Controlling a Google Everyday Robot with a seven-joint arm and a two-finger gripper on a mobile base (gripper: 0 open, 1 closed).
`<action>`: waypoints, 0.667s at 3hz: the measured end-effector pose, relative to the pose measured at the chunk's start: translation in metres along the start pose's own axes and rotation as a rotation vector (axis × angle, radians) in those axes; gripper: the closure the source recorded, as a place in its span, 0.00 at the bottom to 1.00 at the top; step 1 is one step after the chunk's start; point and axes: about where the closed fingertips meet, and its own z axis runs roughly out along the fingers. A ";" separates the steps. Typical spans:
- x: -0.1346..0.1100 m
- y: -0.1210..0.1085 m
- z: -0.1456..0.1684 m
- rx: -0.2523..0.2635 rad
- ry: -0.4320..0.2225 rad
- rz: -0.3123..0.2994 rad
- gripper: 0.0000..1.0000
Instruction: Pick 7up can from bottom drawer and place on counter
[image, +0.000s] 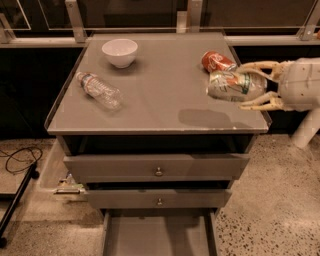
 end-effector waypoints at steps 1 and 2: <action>-0.005 -0.043 0.039 0.018 -0.129 0.001 1.00; -0.028 -0.078 0.083 -0.002 -0.262 -0.012 1.00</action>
Offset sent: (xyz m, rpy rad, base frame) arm 0.1327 0.1176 0.0530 0.2558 -0.0266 0.3301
